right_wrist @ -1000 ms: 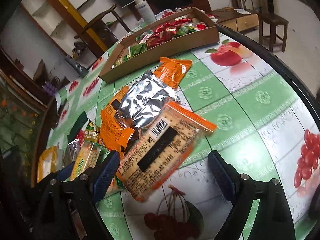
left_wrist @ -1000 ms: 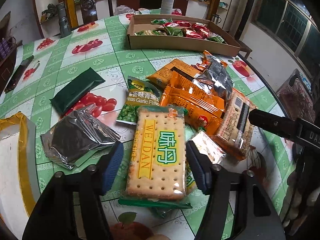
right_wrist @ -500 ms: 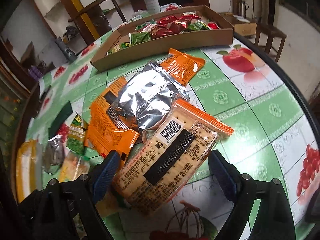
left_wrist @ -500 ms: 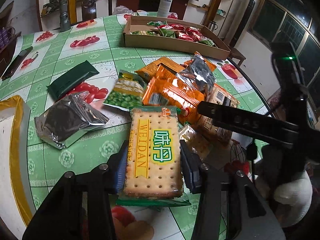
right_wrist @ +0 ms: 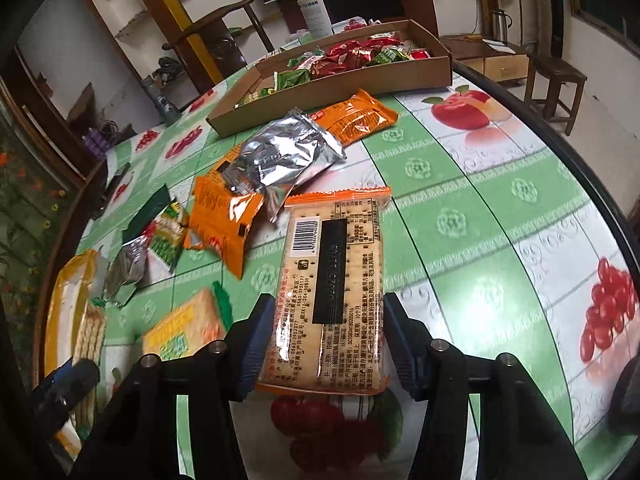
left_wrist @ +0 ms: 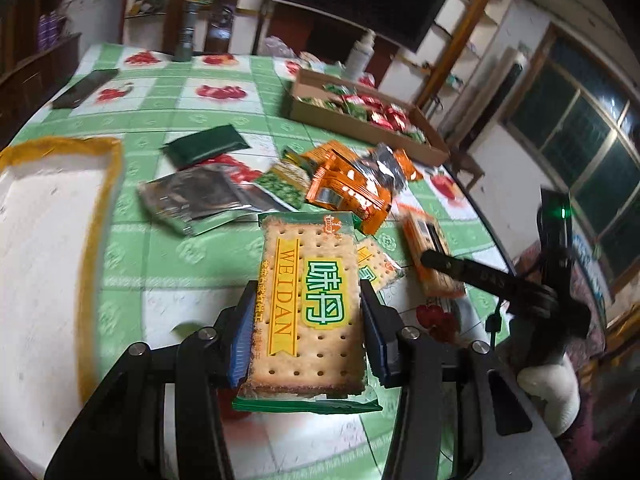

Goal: Organize snacks
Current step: 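Carry both cracker packs to the white tray and release them there, then grasp a WEIDAN cracker pack with the right tool while the left tool grasps the silver foil bag, then carry the cracker pack and foil bag into the white tray and release, then grasp the orange wafer bag with the right tool while the left tool grasps the green pea bag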

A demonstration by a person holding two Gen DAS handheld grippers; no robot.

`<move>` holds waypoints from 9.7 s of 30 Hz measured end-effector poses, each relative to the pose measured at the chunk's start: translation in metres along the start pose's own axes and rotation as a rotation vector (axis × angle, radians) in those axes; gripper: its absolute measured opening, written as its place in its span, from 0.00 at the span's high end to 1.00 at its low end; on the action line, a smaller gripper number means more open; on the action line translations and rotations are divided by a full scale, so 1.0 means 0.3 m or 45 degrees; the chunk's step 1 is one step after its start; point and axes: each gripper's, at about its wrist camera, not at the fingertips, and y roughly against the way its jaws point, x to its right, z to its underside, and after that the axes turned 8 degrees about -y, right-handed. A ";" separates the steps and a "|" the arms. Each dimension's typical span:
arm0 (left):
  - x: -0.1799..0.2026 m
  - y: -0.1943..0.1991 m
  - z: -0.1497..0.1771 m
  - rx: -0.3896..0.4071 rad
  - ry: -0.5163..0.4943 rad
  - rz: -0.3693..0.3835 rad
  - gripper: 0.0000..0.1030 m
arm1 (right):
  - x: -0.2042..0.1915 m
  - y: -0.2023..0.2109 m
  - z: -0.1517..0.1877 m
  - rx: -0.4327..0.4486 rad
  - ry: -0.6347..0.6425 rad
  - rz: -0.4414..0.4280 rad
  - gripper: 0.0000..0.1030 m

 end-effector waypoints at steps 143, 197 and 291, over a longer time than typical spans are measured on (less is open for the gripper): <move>-0.009 -0.301 -0.183 -0.297 -0.594 -0.287 0.29 | -0.281 -0.095 0.077 -0.016 0.356 -0.230 0.41; -0.751 0.141 0.000 -0.021 0.337 -0.429 0.44 | -1.083 -0.225 0.296 -0.313 0.708 -0.452 0.55; 0.029 -0.494 -0.300 -0.264 -0.349 -0.281 0.59 | -0.213 -0.137 -0.095 -0.067 0.435 -0.249 0.67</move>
